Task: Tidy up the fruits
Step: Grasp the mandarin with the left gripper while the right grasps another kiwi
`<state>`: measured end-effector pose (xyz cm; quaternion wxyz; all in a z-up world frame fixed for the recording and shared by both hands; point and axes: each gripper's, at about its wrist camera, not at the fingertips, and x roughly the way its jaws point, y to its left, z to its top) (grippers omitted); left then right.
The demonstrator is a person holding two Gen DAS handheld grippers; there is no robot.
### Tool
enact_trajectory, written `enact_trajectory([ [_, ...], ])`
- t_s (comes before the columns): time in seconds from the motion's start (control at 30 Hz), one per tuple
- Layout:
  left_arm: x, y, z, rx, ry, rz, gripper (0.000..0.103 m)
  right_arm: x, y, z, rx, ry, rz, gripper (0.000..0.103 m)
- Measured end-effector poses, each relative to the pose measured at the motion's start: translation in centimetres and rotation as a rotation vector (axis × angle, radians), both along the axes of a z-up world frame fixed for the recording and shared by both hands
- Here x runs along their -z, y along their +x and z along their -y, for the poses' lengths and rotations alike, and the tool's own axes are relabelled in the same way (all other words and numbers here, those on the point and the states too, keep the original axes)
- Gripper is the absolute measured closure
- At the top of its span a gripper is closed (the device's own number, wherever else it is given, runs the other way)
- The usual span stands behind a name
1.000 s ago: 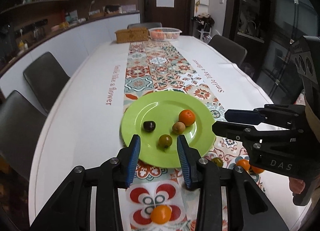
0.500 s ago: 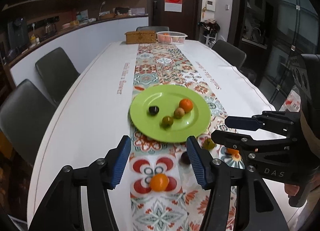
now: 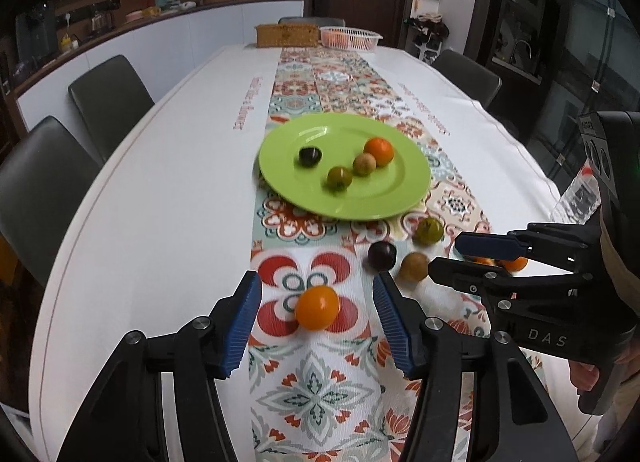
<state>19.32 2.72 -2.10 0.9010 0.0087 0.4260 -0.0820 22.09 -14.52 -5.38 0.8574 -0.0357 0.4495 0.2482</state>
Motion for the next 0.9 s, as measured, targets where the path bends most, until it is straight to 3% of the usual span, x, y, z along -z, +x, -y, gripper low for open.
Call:
enact_trajectory([
  [0.43, 4.0, 1.0, 0.3, 0.028, 0.018, -0.097, 0.046, 3.2, 0.5, 0.0, 0.007, -0.028, -0.068, 0.064],
  [0.83, 5.8, 2.7, 0.3, 0.042, 0.011, -0.141, 0.047, 4.6, 2.1, -0.3, 0.015, -0.041, -0.094, 0.065],
  [0.9, 6.0, 2.9, 0.3, 0.047, 0.003, -0.146, 0.052, 4.6, 2.2, -0.4, 0.016, -0.043, -0.092, 0.065],
])
